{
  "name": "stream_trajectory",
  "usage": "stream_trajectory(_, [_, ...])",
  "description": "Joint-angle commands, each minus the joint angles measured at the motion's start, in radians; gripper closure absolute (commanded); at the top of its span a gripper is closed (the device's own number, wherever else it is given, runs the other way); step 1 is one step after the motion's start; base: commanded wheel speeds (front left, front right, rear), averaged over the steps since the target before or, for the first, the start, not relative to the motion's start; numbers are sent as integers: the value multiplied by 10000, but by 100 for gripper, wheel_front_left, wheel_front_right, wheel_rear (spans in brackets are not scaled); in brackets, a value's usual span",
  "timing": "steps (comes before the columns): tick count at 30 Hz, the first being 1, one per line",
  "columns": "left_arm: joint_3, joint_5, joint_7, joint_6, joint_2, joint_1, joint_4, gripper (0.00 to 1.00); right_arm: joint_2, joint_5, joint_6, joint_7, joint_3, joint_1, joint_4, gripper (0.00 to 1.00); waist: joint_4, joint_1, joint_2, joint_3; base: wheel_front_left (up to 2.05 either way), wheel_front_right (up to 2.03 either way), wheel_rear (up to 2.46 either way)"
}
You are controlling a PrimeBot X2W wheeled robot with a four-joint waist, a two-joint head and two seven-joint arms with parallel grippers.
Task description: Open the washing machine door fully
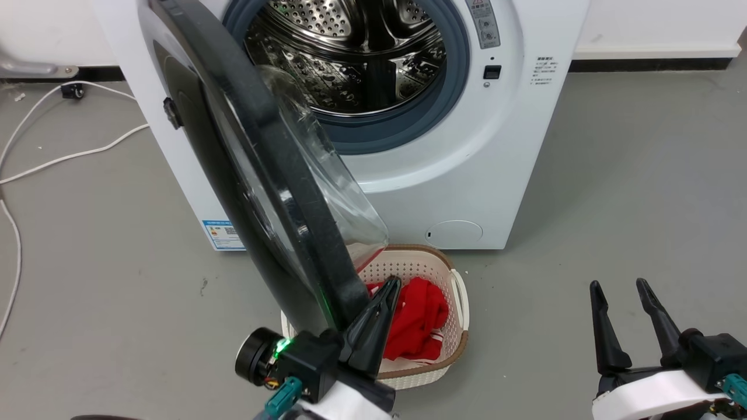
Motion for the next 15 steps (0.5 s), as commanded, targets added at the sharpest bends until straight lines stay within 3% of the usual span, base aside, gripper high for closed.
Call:
stream_trajectory(1, [174,-45,-92,162,40,-220,136,100,26,58,-6,16,23,-87,23,0,-34,0,0,27,0,0,0])
stream_trajectory(15, [568,-164,-107,855,241,-38,314,100,26,193,-6,22,71,-60,188,0,-76,0,0,40,0,0,0])
